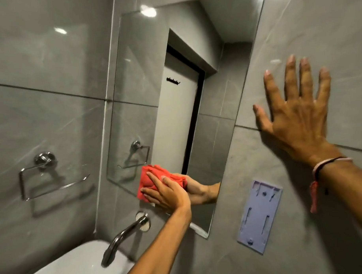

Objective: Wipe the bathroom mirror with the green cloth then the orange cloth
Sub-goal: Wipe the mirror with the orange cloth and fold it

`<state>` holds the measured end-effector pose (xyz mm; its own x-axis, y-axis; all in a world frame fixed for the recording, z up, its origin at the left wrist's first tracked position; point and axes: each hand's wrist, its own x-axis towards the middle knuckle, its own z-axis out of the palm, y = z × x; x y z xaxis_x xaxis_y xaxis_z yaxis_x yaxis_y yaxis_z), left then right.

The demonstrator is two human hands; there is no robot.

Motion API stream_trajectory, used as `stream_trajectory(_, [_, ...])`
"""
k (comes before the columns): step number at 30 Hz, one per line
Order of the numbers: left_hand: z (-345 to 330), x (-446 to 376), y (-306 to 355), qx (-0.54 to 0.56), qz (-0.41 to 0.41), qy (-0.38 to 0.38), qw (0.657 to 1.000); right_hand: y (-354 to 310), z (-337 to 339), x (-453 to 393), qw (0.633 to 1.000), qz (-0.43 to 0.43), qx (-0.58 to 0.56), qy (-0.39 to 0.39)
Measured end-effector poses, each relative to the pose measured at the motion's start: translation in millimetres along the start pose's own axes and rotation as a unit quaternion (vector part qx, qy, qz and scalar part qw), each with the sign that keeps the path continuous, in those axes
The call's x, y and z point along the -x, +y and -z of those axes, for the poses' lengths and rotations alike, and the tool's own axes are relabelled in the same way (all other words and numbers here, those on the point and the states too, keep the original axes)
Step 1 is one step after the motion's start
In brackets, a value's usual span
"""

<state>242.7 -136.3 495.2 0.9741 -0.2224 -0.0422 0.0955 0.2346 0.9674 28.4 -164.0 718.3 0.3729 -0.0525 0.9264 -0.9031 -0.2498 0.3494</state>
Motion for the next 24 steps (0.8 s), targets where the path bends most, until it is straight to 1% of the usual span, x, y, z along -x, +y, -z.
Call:
stream_trajectory(1, [-3.9, 0.2, 14.7, 0.003, -0.015, -0.007, 1.0, -3.9, 2.1, 3.0, 1.0, -0.007, 0.0, -0.003])
stream_trajectory(3, [-21.0, 8.4, 64.9, 0.026, -0.087, -0.04, 0.995, -3.2, 8.4, 0.6, 1.0, -0.012, 0.008, -0.01])
stream_trajectory(4, [-29.6, 13.8, 90.3, 0.029, -0.141, -0.057, 0.988, -4.6, 9.1, 0.4, 1.0, -0.012, 0.008, -0.018])
stream_trajectory(5, [-40.2, 24.2, 118.1, 0.025, -0.213, -0.076, 0.974, -2.6, 10.3, -1.0, 1.0, -0.01, 0.013, -0.021])
stream_trajectory(6, [-48.2, 34.0, 139.6, 0.009, -0.292, -0.093, 0.952, -3.2, 9.9, -0.5, 1.0, -0.008, 0.014, -0.024])
stream_trajectory(8, [-61.7, 52.0, 172.3, -0.024, -0.447, -0.112, 0.887, -2.3, 6.5, -0.3, 1.0, -0.006, 0.016, -0.019])
stream_trajectory(10, [-67.7, 52.5, 180.8, -0.057, -0.558, -0.128, 0.818, -1.5, 1.9, 1.3, 1.0, -0.006, 0.017, -0.008])
stream_trajectory(11, [-67.3, 45.7, 177.8, -0.068, -0.597, -0.128, 0.789, -1.8, -0.1, 1.8, 1.0, -0.006, 0.02, -0.004])
stream_trajectory(12, [-65.2, 35.8, 171.3, -0.076, -0.623, -0.127, 0.768, -1.8, -3.1, 2.2, 1.0, -0.005, 0.024, -0.001])
stream_trajectory(14, [-56.8, 15.8, 150.3, -0.087, -0.646, -0.125, 0.748, -1.7, -6.0, 2.6, 0.999, -0.001, 0.033, 0.003])
stream_trajectory(16, [-47.8, -0.7, 120.7, -0.1, -0.642, -0.112, 0.752, -0.6, -7.1, 1.6, 0.999, -0.003, 0.041, 0.01])
stream_trajectory(18, [-32.4, -14.7, 75.3, -0.116, -0.606, -0.101, 0.781, -1.5, -7.8, 3.6, 0.999, -0.006, 0.037, 0.008])
stream_trajectory(20, [-13.3, -25.1, 21.1, -0.122, -0.545, -0.102, 0.823, -2.4, -6.7, 3.9, 1.0, -0.006, 0.025, 0.009])
stream_trajectory(23, [17.1, -20.1, -62.7, -0.112, -0.39, -0.105, 0.908, -4.7, -5.6, 4.3, 1.0, -0.009, 0.012, 0.017])
stream_trajectory(24, [23.1, -12.2, -84.8, -0.1, -0.339, -0.1, 0.93, -5.0, -5.6, 2.8, 1.0, -0.01, 0.011, 0.022])
